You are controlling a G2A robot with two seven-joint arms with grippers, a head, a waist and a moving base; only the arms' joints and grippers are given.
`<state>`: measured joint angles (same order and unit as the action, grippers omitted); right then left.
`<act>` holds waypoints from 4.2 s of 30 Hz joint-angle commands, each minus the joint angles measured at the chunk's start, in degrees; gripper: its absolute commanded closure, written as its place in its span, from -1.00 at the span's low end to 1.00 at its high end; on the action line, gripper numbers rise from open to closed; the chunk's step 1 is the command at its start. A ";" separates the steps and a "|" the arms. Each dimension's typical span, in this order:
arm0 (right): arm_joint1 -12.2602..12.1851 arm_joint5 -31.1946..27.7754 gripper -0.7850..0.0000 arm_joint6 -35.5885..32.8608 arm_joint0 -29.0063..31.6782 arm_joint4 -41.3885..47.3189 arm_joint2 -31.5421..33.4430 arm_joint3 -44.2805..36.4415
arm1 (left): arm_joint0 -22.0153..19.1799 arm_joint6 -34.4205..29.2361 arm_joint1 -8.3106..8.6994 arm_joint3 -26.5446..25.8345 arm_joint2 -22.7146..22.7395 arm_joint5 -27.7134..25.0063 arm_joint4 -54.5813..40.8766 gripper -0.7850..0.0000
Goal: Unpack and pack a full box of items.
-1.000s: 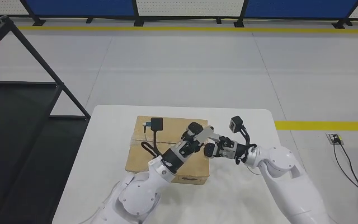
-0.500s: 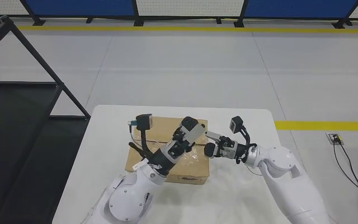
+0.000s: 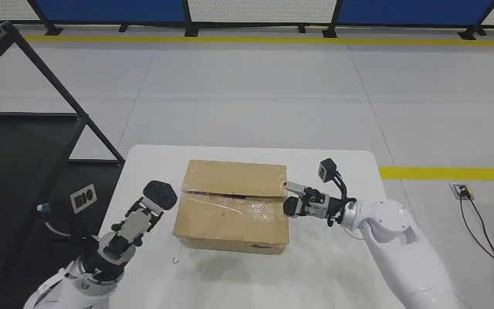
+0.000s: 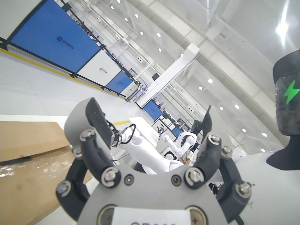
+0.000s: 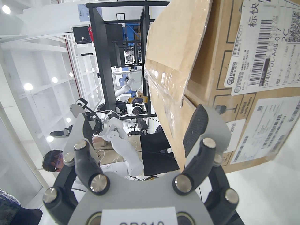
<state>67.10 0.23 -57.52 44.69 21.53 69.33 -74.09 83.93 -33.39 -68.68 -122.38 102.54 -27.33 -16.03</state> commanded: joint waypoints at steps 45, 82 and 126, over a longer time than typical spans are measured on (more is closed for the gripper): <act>-4.56 0.65 -1.00 17.55 21.68 -81.87 -1.44 -44.19 | 2.40 -13.61 2.49 22.56 6.37 -4.23 -11.09 -1.00; 3.49 6.82 -1.00 5.40 18.35 -152.08 -27.05 -39.22 | 4.09 -10.69 3.25 21.51 5.81 -4.58 -11.12 -1.00; 12.11 12.55 -1.00 3.73 20.91 -163.75 -23.83 -34.09 | 4.22 -9.38 4.06 21.79 6.12 -5.20 -11.63 -1.00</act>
<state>79.00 12.02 -53.44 65.57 -141.45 45.51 -108.33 88.17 -42.82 -64.64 -100.60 108.69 -32.54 -27.68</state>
